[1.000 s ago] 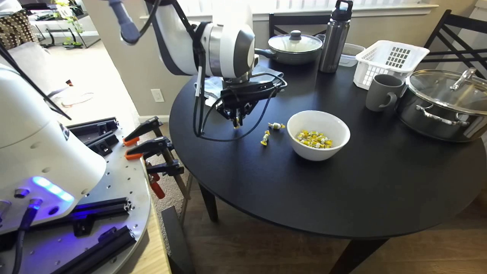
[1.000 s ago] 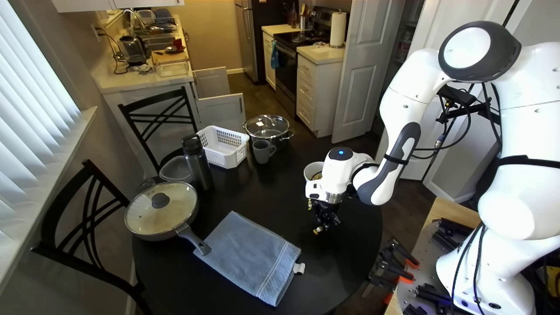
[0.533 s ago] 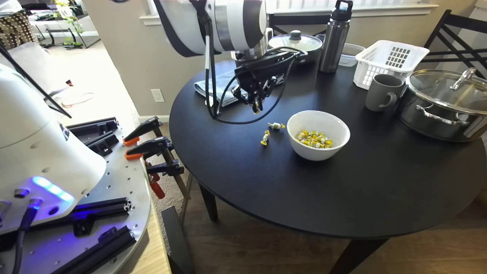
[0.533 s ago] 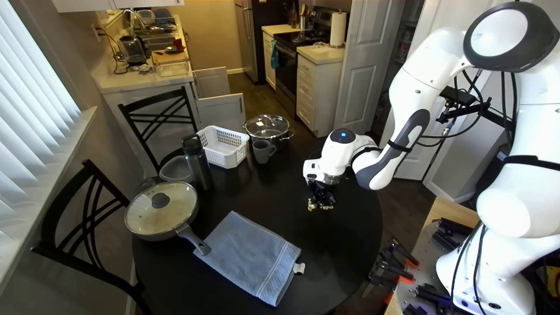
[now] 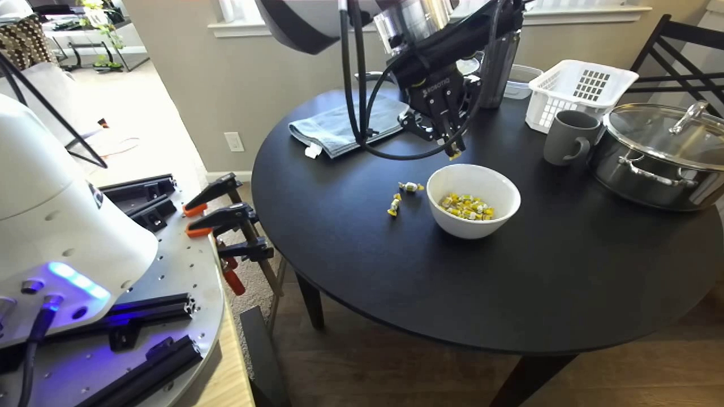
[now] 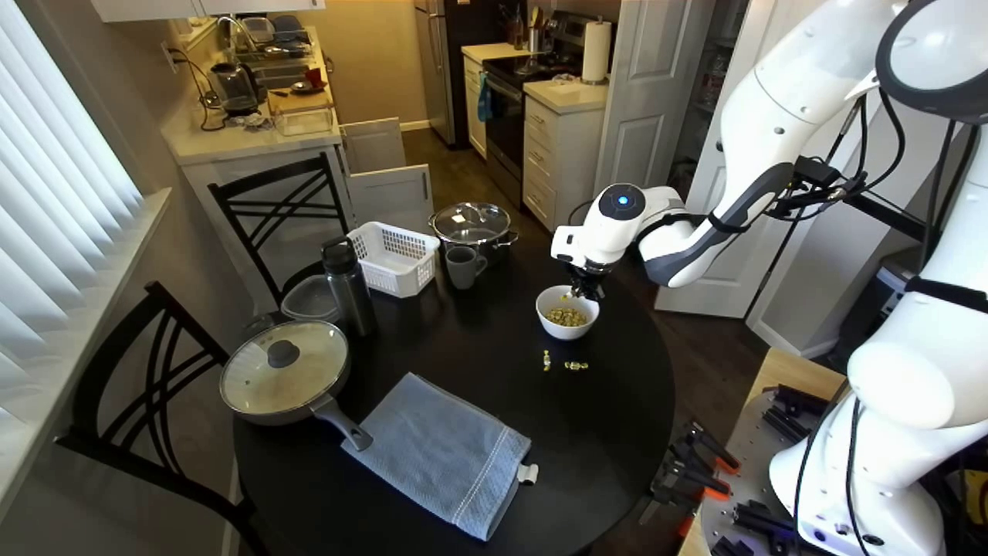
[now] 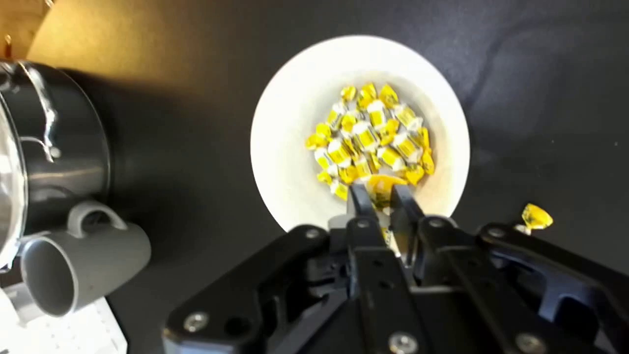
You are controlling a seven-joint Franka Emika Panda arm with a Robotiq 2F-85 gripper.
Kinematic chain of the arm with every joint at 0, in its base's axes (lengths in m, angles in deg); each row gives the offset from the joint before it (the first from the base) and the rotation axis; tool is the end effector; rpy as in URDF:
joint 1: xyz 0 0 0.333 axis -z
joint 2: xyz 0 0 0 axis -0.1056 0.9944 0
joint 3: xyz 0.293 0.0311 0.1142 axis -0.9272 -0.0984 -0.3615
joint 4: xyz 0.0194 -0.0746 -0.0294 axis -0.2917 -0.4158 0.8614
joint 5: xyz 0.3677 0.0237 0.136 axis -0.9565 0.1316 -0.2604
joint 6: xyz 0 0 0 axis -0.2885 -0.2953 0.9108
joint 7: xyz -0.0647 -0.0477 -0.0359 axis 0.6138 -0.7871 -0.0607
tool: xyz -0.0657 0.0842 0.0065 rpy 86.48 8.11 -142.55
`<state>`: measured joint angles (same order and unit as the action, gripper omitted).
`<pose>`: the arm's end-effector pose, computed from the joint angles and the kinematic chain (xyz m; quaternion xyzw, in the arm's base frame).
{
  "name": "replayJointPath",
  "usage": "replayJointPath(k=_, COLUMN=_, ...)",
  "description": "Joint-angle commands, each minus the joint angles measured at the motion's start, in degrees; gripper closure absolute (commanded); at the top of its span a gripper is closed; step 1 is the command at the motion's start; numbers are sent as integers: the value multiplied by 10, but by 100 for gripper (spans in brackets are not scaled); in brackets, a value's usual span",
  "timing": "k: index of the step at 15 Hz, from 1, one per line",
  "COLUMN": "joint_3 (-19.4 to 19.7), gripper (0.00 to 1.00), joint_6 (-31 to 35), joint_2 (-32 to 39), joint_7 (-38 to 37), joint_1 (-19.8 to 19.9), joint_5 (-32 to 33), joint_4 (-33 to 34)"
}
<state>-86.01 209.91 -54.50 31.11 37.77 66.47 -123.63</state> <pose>0.4825 -0.0577 0.2192 0.7976 0.5599 0.0419 0.2204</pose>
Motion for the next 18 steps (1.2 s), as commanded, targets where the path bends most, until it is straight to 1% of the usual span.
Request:
replayJointPath(k=1, joint_3=17, gripper=96, joint_6=-62, joint_2=-23, joint_7=-100, joint_1=-19, joint_5=76, joint_4=-5)
replayJointPath(k=5, joint_3=14, gripper=96, joint_6=-122, joint_2=-17, joint_7=-183, joint_1=-28, joint_5=135, joint_4=-7)
replayJointPath(k=9, joint_3=11, gripper=96, joint_6=-159, joint_2=-10, joint_7=-254, joint_1=-42, joint_5=185, joint_4=-7)
replayJointPath(k=10, joint_3=91, gripper=96, joint_6=-145, joint_2=-14, joint_7=-275, joint_1=-124, joint_5=191, joint_4=-6)
replayJointPath(k=11, joint_3=100, gripper=96, joint_6=-147, joint_2=-10, joint_7=-294, joint_1=-136, joint_5=205, joint_4=-4)
replayJointPath(k=12, joint_3=58, gripper=96, joint_6=-162, joint_2=-1, joint_7=-320, joint_1=-97, joint_5=231, joint_4=-2)
replayJointPath(k=13, joint_3=70, gripper=96, joint_6=-165, joint_2=3, joint_7=-345, joint_1=-114, joint_5=250, joint_4=1)
replayJointPath(k=15, joint_3=68, gripper=96, joint_6=-182, joint_2=14, joint_7=-395, joint_1=-123, joint_5=285, joint_4=3)
replayJointPath(k=16, joint_3=118, gripper=60, joint_6=-183, joint_2=14, joint_7=-409, joint_1=-177, joint_5=287, joint_4=1)
replayJointPath(k=17, joint_3=122, gripper=59, joint_6=-191, joint_2=20, joint_7=-422, joint_1=-185, joint_5=292, joint_4=1)
replayJointPath(k=18, joint_3=131, gripper=53, joint_6=-199, joint_2=22, joint_7=-431, joint_1=-200, joint_5=294, joint_4=-1)
